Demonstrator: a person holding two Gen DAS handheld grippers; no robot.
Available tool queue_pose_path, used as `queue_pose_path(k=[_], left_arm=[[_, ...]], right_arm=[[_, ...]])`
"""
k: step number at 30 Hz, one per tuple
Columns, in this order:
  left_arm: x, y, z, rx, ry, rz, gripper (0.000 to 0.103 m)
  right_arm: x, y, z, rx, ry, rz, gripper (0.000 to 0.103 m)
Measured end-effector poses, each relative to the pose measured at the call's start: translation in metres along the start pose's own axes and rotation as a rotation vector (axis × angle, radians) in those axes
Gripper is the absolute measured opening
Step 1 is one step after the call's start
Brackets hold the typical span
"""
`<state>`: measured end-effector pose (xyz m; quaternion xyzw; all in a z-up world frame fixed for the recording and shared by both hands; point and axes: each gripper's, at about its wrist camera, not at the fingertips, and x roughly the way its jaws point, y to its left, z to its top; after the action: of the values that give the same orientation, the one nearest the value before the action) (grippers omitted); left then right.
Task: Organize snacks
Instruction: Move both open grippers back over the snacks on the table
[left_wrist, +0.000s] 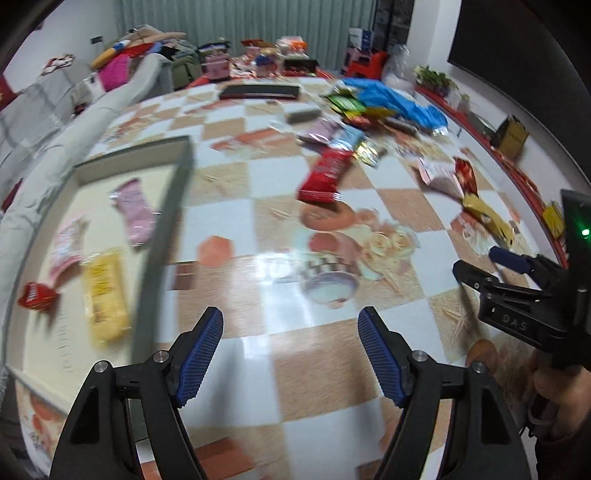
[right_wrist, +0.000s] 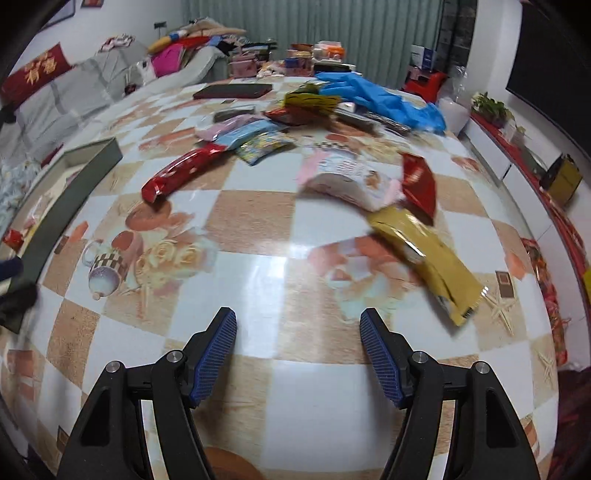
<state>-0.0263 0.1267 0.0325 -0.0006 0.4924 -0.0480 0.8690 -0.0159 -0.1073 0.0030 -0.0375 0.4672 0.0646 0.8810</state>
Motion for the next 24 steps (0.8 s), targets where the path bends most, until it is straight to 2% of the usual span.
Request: queue_pose_path(k=[1,3,6,13,15,17,24], left_arm=[[0.008,-0.007,0.003,0.01,0.007,0.007,0.079],[0.021,-0.017,0.008,0.033,0.015,0.024,0.079],[0.036,-0.027,0.014,0.06,0.022,0.055,0.079],[0.043,-0.029,0.015,0.077,-0.049,0.043,0.087],[0.046,-0.024,0.015,0.053,-0.058,0.029,0.098],[0.05,-0.021,0.016,0.034,-0.042,0.034,0.103],[0.049,-0.022,0.016,0.036,-0.043,0.039,0.103]], right_arm=[[0.0,-0.005,-0.003,0.003,-0.004,-0.006,0.081],[0.001,-0.01,-0.005,0.011,-0.021,0.009,0.085],[0.003,-0.004,-0.006,-0.02,-0.02,0.002,0.097],[0.006,-0.002,-0.005,-0.029,-0.019,0.019,0.098],[0.006,-0.002,-0.005,-0.031,-0.018,0.02,0.099],[0.007,-0.001,-0.004,-0.039,-0.011,0.025,0.102],[0.008,-0.001,-0.004,-0.038,-0.011,0.025,0.102]])
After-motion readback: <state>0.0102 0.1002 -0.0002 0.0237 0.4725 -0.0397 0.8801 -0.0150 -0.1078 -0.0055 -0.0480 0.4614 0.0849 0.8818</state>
